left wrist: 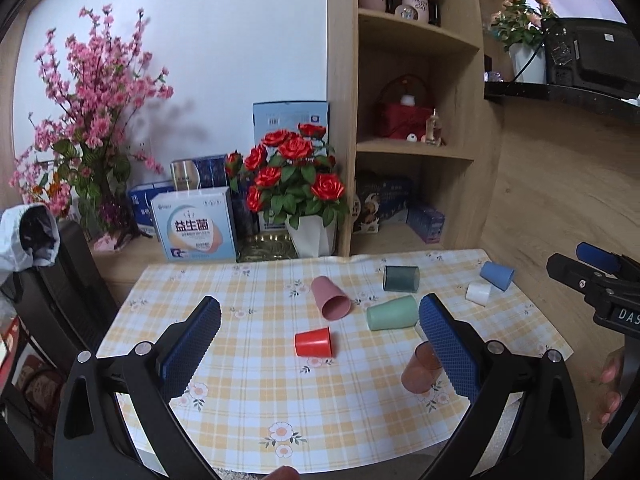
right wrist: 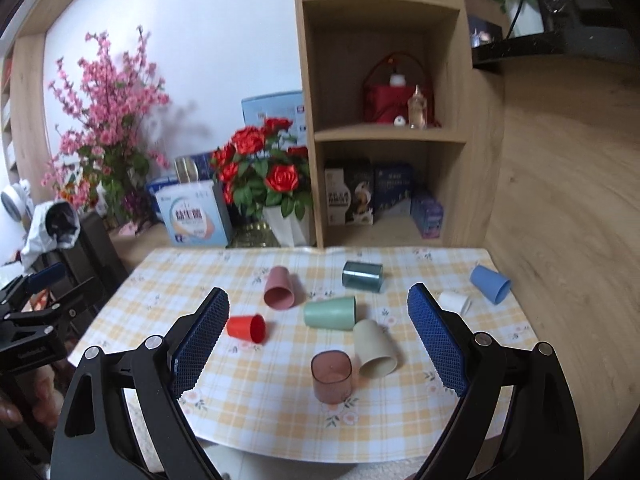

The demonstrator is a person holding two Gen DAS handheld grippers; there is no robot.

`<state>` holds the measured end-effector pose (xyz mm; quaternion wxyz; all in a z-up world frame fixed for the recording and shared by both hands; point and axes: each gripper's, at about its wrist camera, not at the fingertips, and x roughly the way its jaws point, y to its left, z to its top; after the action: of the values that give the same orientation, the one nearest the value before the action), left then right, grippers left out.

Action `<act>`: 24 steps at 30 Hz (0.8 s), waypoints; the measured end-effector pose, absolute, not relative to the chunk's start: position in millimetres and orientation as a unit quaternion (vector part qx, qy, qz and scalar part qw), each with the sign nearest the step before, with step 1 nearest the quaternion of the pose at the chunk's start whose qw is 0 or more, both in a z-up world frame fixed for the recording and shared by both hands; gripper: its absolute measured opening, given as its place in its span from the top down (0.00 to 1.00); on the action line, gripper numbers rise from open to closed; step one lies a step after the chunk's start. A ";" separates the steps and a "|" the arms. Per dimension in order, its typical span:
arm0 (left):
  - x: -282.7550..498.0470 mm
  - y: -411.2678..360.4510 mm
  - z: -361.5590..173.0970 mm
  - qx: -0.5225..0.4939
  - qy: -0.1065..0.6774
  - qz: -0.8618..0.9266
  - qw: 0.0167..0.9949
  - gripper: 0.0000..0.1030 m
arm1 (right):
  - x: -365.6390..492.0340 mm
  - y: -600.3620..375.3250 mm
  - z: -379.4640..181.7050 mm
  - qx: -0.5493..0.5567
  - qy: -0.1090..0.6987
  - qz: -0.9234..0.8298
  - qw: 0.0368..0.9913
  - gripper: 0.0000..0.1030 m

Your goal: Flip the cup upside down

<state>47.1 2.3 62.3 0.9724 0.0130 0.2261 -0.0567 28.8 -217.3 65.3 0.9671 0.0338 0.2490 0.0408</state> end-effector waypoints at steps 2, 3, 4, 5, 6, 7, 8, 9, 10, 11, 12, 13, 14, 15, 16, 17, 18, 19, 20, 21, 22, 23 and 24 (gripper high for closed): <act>44.1 2.8 66.6 0.011 0.221 -0.058 0.973 0.06 | 23.7 -218.7 71.7 0.033 0.243 0.035 0.969 0.15; 41.8 2.6 69.5 0.010 0.217 -0.056 0.975 0.06 | 21.3 -219.6 74.4 0.033 0.240 0.032 0.970 0.15; 41.2 3.1 70.3 0.011 0.215 -0.055 0.975 0.06 | 20.2 -219.1 76.3 0.032 0.239 0.030 0.970 0.15; 39.7 2.8 72.0 0.011 0.213 -0.052 0.976 0.06 | 19.0 -219.2 77.9 0.031 0.238 0.028 0.970 0.15; 39.4 3.0 72.5 0.011 0.211 -0.050 0.976 0.06 | 18.1 -219.0 79.3 0.030 0.237 0.026 0.971 0.15; 38.9 2.8 73.2 0.012 0.211 -0.048 0.976 0.06 | 16.9 -219.1 80.8 0.030 0.235 0.024 0.971 0.15; 38.6 2.7 73.7 0.012 0.211 -0.046 0.976 0.06 | 16.1 -218.9 81.7 0.029 0.234 0.023 0.971 0.15; 38.3 3.1 74.1 0.012 0.212 -0.044 0.976 0.06 | 15.6 -218.5 82.7 0.028 0.234 0.022 0.972 0.15; 38.3 3.1 74.1 0.012 0.212 -0.043 0.976 0.06 | 15.0 -218.2 83.3 0.028 0.233 0.021 0.972 0.15; 37.9 3.5 74.5 0.012 0.212 -0.042 0.976 0.06 | 14.3 -217.5 83.8 0.027 0.232 0.020 0.972 0.15; 37.5 4.0 74.9 0.011 0.211 -0.042 0.976 0.06 | 13.4 -217.3 84.3 0.026 0.232 0.020 0.972 0.15; 37.0 4.5 75.5 0.011 0.210 -0.041 0.977 0.06 | 12.9 -217.2 84.7 0.026 0.232 0.019 0.972 0.15; 36.3 4.9 75.8 0.011 0.209 -0.039 0.977 0.06 | 12.0 -216.9 84.5 0.026 0.233 0.019 0.972 0.15; 35.4 5.1 76.7 0.013 0.206 -0.035 0.978 0.06 | 11.8 -217.0 84.6 0.025 0.233 0.019 0.972 0.15; 34.8 5.1 77.3 0.014 0.204 -0.035 0.978 0.06 | 11.6 -217.1 84.7 0.025 0.233 0.018 0.972 0.15; 34.5 5.6 77.8 0.013 0.204 -0.035 0.978 0.06 | 11.8 -216.7 84.6 0.026 0.232 0.017 0.972 0.15; 34.5 6.0 78.2 0.011 0.205 -0.036 0.978 0.06 | 11.1 -217.0 85.0 0.026 0.232 0.017 0.972 0.15; 34.7 6.5 78.2 0.010 0.205 -0.036 0.978 0.06 | 11.2 -217.1 84.9 0.026 0.232 0.017 0.972 0.15; 34.6 6.9 78.4 0.009 0.205 -0.035 0.978 0.06 | 11.0 -217.2 84.9 0.025 0.232 0.017 0.972 0.15; 34.6 7.2 78.4 0.009 0.206 -0.035 0.978 0.06 | 10.4 -217.6 85.1 0.025 0.232 0.016 0.972 0.15; 34.7 7.2 78.4 0.009 0.206 -0.035 0.978 0.06 | 10.0 -218.1 85.3 0.025 0.232 0.015 0.972 0.15; 34.6 7.0 78.1 0.008 0.207 -0.034 0.978 0.06 | 10.3 -218.1 85.9 0.025 0.232 0.014 0.972 0.15; 35.1 6.9 78.1 0.008 0.208 -0.034 0.978 0.06 | 10.2 -218.6 86.3 0.026 0.233 0.014 0.972 0.15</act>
<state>35.1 6.9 78.1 0.9776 0.0083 0.2076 -0.0338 10.2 -218.6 86.3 0.9721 0.0256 0.2327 0.0136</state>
